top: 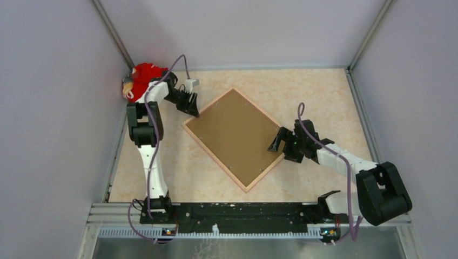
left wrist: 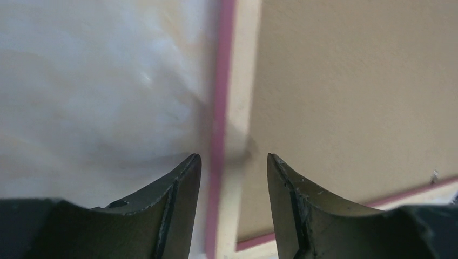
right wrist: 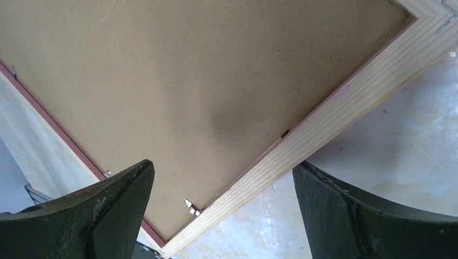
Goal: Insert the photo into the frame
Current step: Adjust the photo frame at the center of the board.
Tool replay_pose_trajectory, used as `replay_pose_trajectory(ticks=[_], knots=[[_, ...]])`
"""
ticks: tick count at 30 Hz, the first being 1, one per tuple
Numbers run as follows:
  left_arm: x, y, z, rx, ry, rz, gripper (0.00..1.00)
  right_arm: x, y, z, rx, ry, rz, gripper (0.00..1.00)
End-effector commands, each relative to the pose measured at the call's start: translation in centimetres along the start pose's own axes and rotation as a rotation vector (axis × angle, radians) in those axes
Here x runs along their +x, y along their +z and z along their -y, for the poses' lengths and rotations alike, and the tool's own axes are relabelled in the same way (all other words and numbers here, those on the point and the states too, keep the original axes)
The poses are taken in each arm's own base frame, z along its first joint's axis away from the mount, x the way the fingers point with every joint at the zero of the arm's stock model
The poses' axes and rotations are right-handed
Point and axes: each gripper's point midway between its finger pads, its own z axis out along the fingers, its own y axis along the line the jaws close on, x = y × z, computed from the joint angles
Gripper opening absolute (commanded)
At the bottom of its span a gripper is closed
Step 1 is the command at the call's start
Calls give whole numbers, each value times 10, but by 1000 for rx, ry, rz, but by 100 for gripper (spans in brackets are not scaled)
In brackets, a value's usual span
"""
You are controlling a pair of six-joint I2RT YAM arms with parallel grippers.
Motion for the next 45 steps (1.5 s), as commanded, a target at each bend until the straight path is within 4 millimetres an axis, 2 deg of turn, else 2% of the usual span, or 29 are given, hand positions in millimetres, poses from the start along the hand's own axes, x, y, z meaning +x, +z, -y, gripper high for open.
replay_pose_trajectory(ticks=[1, 4, 8, 12, 15, 18, 21, 24, 28, 31, 34, 36, 37, 38, 40, 45], knots=[[49, 1, 30, 85, -28, -111, 53, -44, -2, -18, -28, -43, 111, 99], [70, 2, 49, 102, 7, -150, 50, -68, -8, -12, -1, -41, 157, 99], [97, 3, 97, 236, 55, -200, 54, -96, -15, 2, 49, -37, 189, 99], [124, -3, 134, 381, 53, -248, 58, -119, -25, 18, 138, -40, 223, 99], [133, -8, 148, 449, 52, -252, 62, -131, -38, 19, 186, -46, 268, 99], [129, -9, 149, 462, 60, -236, 64, -141, -48, 10, 164, -51, 307, 99], [113, -5, 141, 452, 41, -196, 63, -145, -50, -14, 60, -49, 320, 99], [91, 5, 125, 409, -5, -147, 59, -140, -42, -51, -69, -73, 307, 99], [66, 23, 103, 351, -67, -91, 50, -113, -13, -109, -179, -165, 224, 98], [57, 32, 89, 312, -98, -78, 47, -95, 14, -146, -254, -217, 159, 94], [53, 36, 86, 318, -111, -70, 43, -83, 38, -181, -316, -266, 114, 91], [53, 38, 86, 329, -121, -67, 39, -74, 59, -197, -336, -286, 70, 89], [53, 40, 86, 334, -126, -68, 36, -76, 61, -211, -367, -296, 72, 89], [54, 41, 86, 339, -129, -68, 34, -71, 73, -219, -386, -303, 49, 88], [56, 42, 87, 346, -134, -71, 32, -71, 85, -240, -418, -319, 34, 87], [62, 47, 85, 342, -142, -77, 30, -56, 116, -262, -444, -329, -31, 83]])
